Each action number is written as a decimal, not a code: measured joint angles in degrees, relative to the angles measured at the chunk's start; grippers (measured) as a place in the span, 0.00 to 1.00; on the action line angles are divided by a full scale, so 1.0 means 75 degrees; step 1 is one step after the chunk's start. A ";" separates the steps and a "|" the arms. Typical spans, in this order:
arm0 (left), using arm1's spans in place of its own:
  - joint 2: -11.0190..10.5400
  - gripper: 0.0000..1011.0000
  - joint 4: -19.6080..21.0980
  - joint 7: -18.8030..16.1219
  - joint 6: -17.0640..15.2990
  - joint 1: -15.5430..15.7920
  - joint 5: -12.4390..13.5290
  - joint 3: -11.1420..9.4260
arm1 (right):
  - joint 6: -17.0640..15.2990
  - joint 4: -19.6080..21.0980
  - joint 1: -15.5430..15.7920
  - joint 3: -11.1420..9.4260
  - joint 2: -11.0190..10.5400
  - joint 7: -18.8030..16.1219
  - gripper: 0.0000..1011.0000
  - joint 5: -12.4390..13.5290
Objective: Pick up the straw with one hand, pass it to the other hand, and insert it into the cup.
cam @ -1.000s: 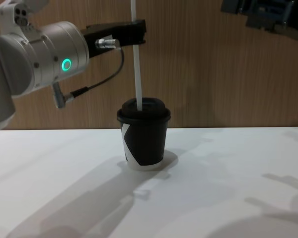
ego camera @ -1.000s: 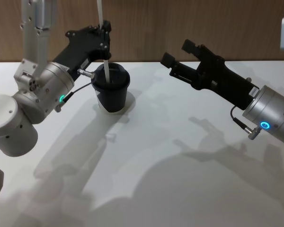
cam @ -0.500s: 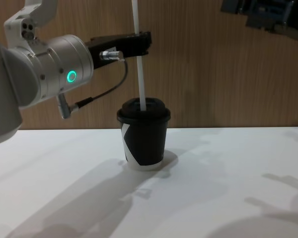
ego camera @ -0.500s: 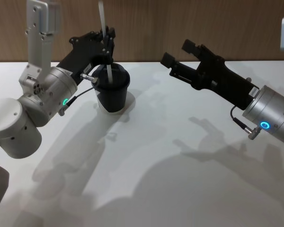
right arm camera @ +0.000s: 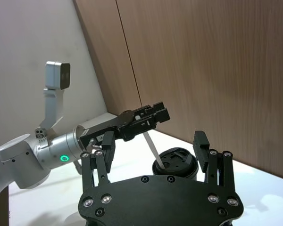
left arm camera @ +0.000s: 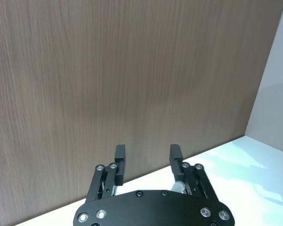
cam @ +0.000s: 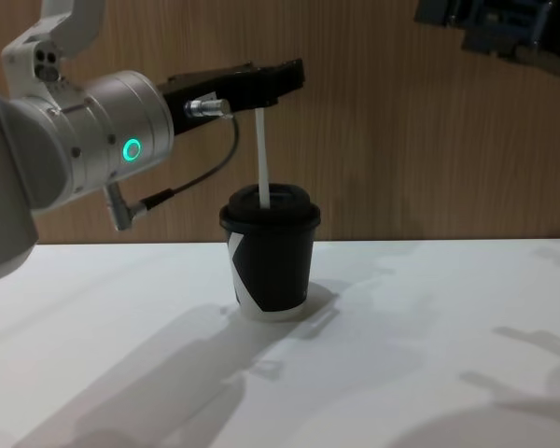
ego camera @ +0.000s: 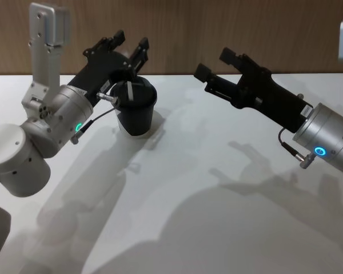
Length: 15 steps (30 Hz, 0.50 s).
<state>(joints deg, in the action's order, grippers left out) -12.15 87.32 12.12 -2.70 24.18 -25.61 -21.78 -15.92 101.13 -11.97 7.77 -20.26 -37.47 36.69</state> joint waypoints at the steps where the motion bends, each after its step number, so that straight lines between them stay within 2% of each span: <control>1: -0.0009 0.57 0.0035 0.0001 0.0000 -0.0029 -0.0001 0.0012 | 0.0000 0.0000 0.0000 0.0000 0.0000 0.0000 0.99 0.0000; 2: -0.0035 0.64 0.0125 0.0005 -0.0004 -0.0104 -0.0004 0.0037 | 0.0000 0.0000 0.0000 0.0000 0.0000 0.0000 0.99 0.0000; 10: -0.0210 0.85 0.0649 0.0032 -0.0030 -0.0528 -0.0045 0.0199 | 0.0000 0.0000 0.0000 0.0000 0.0000 0.0000 0.99 0.0000; 13: -0.0305 0.96 0.0925 0.0059 -0.0037 -0.0761 -0.0083 0.0288 | 0.0000 0.0000 0.0000 0.0000 0.0000 0.0000 0.99 0.0000; 15: -0.0347 0.99 0.1048 0.0074 -0.0039 -0.0867 -0.0102 0.0329 | 0.0000 0.0000 0.0000 0.0000 0.0000 0.0000 0.99 0.0000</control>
<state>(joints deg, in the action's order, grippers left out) -14.75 95.18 12.68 -3.00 17.68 -26.37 -19.31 -15.92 101.13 -11.97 7.77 -20.26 -37.47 36.69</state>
